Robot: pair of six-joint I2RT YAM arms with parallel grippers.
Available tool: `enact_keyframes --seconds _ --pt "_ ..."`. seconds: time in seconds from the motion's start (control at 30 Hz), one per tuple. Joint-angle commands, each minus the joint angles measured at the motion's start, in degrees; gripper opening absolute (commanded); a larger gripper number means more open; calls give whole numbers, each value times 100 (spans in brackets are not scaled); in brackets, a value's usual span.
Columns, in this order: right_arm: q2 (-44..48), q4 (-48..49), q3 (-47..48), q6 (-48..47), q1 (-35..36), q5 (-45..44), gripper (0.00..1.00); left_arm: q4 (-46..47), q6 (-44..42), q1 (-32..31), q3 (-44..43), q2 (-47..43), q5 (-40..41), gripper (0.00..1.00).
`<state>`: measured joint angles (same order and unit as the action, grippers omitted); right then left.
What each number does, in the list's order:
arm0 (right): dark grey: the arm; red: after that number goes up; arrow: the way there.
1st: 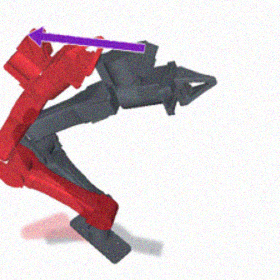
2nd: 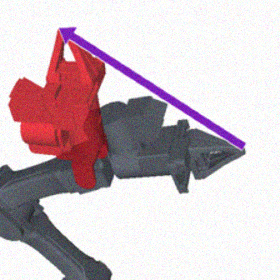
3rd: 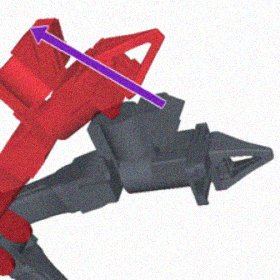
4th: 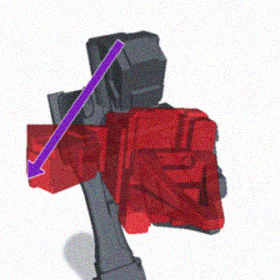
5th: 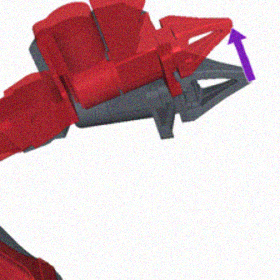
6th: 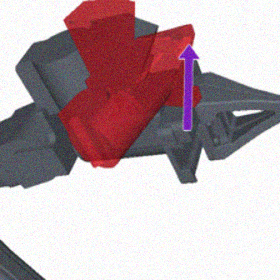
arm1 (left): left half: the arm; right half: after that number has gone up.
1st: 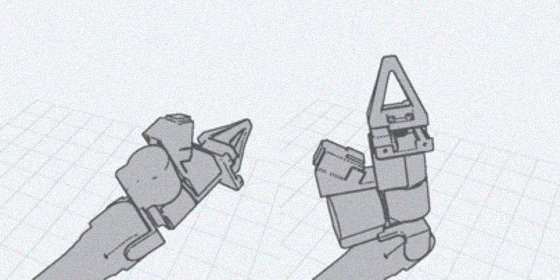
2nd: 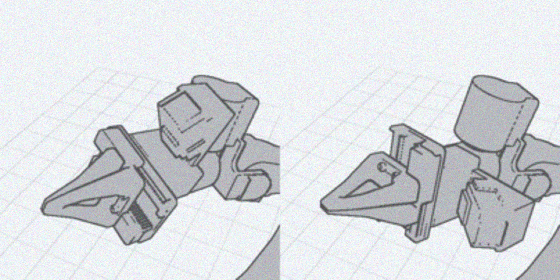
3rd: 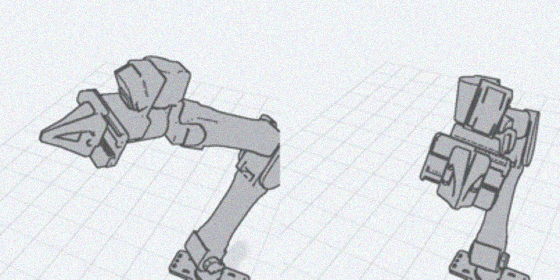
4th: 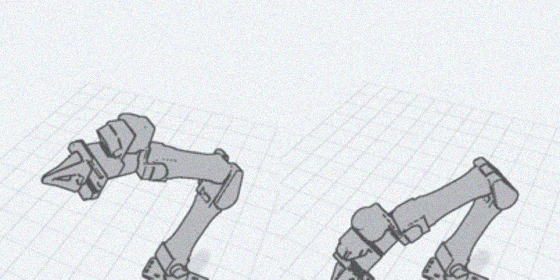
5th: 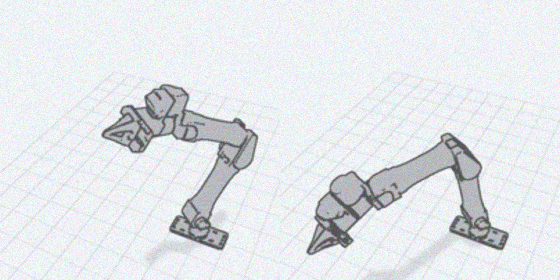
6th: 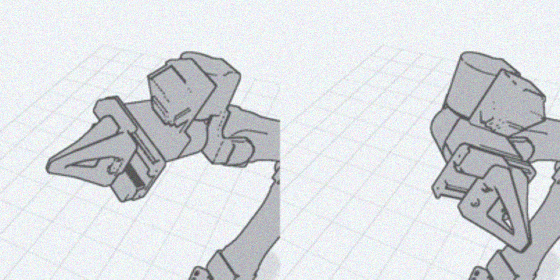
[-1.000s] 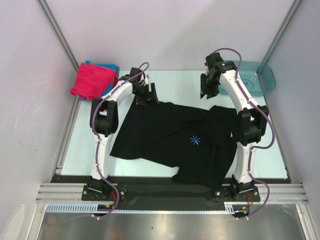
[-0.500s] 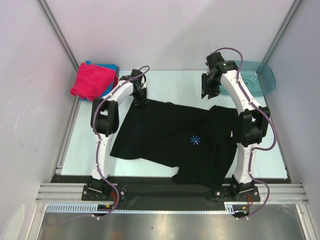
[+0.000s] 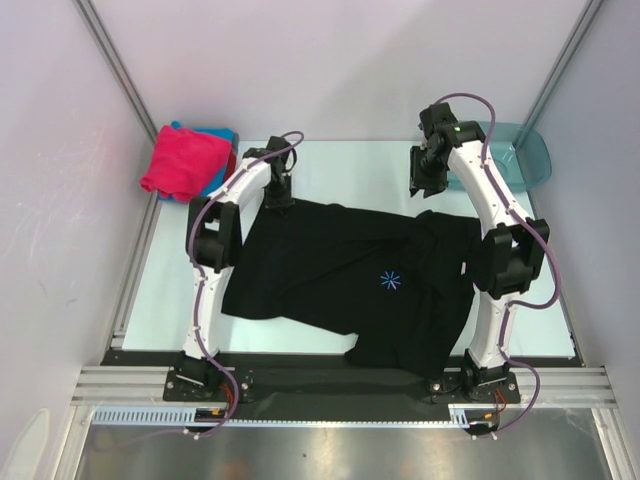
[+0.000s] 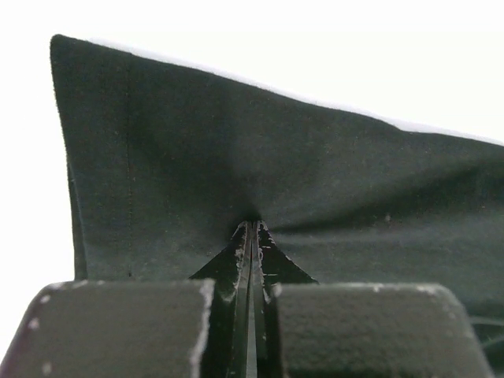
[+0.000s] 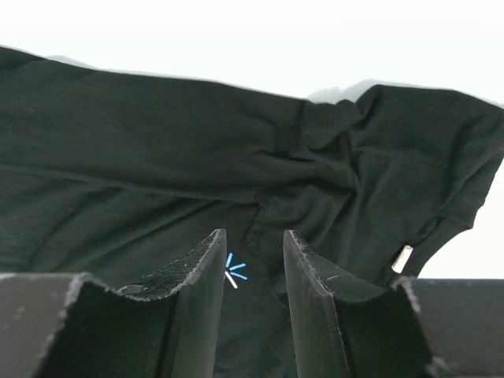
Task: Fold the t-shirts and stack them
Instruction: Fold the tshirt
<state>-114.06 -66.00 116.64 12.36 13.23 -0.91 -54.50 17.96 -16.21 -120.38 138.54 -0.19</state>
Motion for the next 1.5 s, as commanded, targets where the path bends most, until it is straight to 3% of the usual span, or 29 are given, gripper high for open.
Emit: enact_keyframes --seconds 0.0,0.33,0.73,0.9,1.3,1.4,1.47 --pt "367 -133 -10 3 -23 -155 41 -377 -178 162 -117 252 994 0" --pt "595 -528 -185 82 -31 -419 40 -729 -81 724 -706 577 1108 0" --pt "385 -1160 -54 302 -49 -718 39 -632 -170 1199 -680 437 1205 0" --pt "51 -1556 -27 486 -137 -876 38 -484 -178 1269 -295 166 1372 0" --pt "-687 -1136 -475 619 -471 -859 35 -474 -240 1524 -285 24 1223 0" --pt "-627 -357 -965 452 -488 -394 22 -439 -231 1524 -293 6 1039 0" --pt "-565 50 -1204 355 -488 200 5 -430 -214 1524 -293 15 898 0"
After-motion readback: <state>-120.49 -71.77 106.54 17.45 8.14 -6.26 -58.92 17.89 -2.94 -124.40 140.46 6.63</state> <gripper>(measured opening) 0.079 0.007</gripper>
